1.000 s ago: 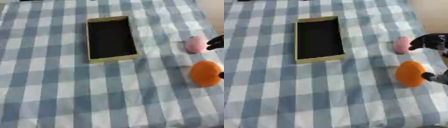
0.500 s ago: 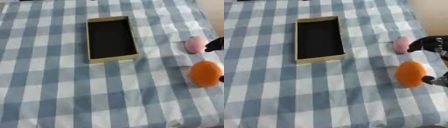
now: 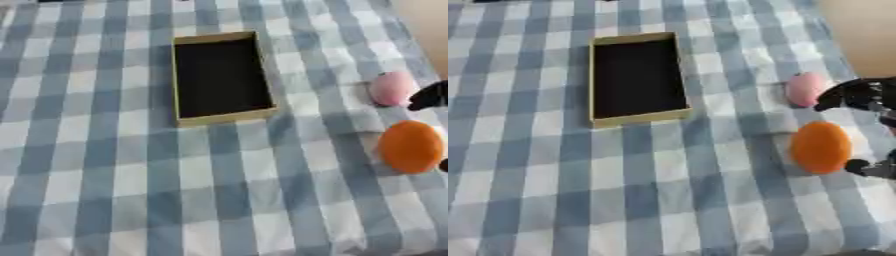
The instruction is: Pick up objects on the table and place them in the box.
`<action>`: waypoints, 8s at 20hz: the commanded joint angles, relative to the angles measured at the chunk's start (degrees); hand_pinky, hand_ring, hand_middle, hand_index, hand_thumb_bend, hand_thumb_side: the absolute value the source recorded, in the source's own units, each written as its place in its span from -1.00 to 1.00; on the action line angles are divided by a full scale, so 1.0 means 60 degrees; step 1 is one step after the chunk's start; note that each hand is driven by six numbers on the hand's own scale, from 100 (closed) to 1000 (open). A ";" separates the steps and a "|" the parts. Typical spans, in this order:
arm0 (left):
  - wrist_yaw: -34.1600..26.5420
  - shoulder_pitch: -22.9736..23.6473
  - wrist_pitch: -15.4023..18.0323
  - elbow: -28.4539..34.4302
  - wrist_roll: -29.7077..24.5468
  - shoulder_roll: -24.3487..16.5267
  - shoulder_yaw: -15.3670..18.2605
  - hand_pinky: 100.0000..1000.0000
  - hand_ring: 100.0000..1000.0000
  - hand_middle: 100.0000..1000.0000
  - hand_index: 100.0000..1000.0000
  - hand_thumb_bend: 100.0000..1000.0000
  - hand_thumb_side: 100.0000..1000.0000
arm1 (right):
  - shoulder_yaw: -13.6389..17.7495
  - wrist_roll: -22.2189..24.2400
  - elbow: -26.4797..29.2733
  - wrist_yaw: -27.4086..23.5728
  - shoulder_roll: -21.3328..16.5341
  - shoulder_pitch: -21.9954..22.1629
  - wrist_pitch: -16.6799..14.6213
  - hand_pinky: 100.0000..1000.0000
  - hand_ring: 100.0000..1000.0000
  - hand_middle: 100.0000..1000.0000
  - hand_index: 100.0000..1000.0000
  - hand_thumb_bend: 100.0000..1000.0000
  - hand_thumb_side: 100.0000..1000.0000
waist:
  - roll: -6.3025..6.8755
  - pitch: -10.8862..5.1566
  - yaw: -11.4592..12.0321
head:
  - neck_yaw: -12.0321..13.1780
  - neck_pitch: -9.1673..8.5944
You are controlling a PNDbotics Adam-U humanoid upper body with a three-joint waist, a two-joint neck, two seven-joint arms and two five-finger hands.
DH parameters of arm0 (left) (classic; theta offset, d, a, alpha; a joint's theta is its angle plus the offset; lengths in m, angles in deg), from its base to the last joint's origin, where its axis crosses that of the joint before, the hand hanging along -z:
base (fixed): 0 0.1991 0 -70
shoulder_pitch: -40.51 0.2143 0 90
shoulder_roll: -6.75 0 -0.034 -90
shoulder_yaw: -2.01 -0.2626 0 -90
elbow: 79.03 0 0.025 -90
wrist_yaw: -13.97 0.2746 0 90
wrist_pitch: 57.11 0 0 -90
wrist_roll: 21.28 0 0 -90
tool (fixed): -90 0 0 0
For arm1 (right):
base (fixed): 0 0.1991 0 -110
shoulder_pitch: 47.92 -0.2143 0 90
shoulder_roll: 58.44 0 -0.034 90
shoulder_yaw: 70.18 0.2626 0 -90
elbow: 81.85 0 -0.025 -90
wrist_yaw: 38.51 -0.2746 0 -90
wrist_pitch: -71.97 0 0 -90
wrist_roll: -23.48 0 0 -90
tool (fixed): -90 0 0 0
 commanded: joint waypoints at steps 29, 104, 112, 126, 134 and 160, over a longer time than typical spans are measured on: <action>-0.0040 -0.0169 -0.0035 0.0143 -0.0044 -0.0222 0.0054 0.68 0.67 0.47 0.67 -1.00 0.50 | -0.0602 -0.0785 0.0149 0.2377 0.0242 -0.0284 0.1339 0.16 0.41 0.49 0.79 -0.20 -1.00 | 0.0041 0.0003 0.0202 | -0.0206 0.0053; -0.0219 -0.0546 0.0007 0.0143 -0.0310 -0.0094 -0.0202 0.66 0.64 0.42 0.66 -1.00 0.50 | -0.0122 -0.0909 0.0149 0.0423 -0.1326 -0.2543 0.0483 -0.57 0.02 0.06 0.31 -1.00 -1.00 | -0.0238 -0.0042 0.1019 | -0.1097 0.0053; -0.0320 -0.0630 0.0023 0.0143 -0.0424 -0.0063 -0.0238 0.66 0.64 0.42 0.66 -1.00 0.50 | -0.1262 -0.0754 0.0149 0.0564 -0.0611 -0.4409 0.0920 -0.67 -0.02 0.04 0.28 -1.00 -1.00 | -0.0324 -0.0058 0.1209 | -0.1274 0.0053; -0.0403 -0.0763 0.0061 0.0143 -0.0521 -0.0003 -0.0294 0.66 0.64 0.42 0.66 -1.00 0.49 | -0.2684 0.1036 -0.0386 0.0153 0.1443 -0.7406 0.2210 -0.82 -0.08 0.00 0.27 -1.00 -1.00 | -0.0253 -0.0071 0.1451 | -0.1677 -0.0003; -0.0470 -0.0877 0.0074 0.0143 -0.0567 0.0097 -0.0313 0.66 0.64 0.42 0.66 -1.00 0.50 | -0.3340 0.1613 -0.2120 0.0481 0.3197 -0.9216 0.2377 -0.86 -0.10 0.00 0.27 -1.00 -0.93 | -0.0269 0.0016 0.1602 | -0.1827 -0.0085; -0.0431 -0.0868 0.0045 0.0143 -0.0431 0.0245 -0.0239 0.66 0.65 0.42 0.66 -1.00 0.50 | -0.3851 0.1664 -0.7524 0.2114 0.5860 -1.0911 0.0810 -0.61 -0.04 0.06 0.32 -1.00 -0.57 | -0.0250 0.0272 0.1592 | -0.1766 -0.0073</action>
